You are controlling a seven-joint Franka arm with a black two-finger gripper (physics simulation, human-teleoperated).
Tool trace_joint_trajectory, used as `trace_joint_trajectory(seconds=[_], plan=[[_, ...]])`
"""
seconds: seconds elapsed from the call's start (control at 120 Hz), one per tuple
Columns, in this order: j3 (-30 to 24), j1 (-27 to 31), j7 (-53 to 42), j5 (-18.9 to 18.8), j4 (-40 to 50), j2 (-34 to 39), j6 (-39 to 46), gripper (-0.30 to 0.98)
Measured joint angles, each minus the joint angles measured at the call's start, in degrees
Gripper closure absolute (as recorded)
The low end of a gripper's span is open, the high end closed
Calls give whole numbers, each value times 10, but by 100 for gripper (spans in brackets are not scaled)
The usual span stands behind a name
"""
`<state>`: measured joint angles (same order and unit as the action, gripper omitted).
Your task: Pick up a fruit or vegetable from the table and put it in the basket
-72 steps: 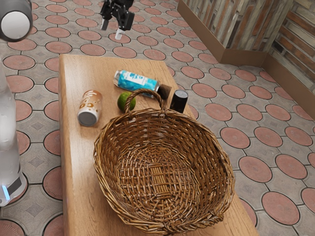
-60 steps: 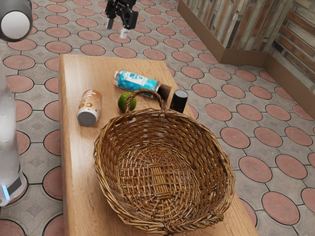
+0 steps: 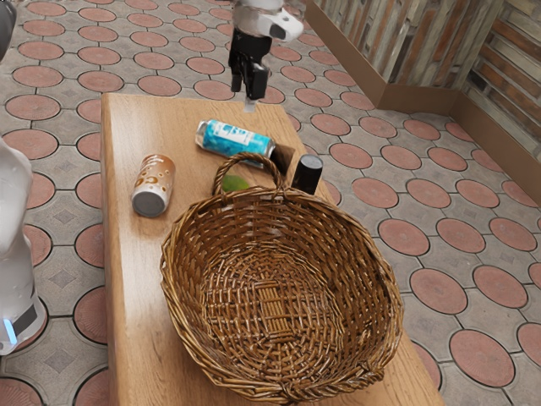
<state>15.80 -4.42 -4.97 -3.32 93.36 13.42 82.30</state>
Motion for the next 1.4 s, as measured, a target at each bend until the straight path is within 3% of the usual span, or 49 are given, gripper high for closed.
trace_joint_trajectory(seconds=[0.058,0.158,0.408,0.833,1.1,1.4], plan=[[6,-10,-1,5,118,31,86,2],[30,-17,-11,16,232,37,210,2],[62,-38,-60,21,326,35,347,2],[63,-63,-115,26,367,-14,398,2],[68,-59,-135,48,365,-11,361,2],[68,-58,-148,57,366,-24,381,6]])
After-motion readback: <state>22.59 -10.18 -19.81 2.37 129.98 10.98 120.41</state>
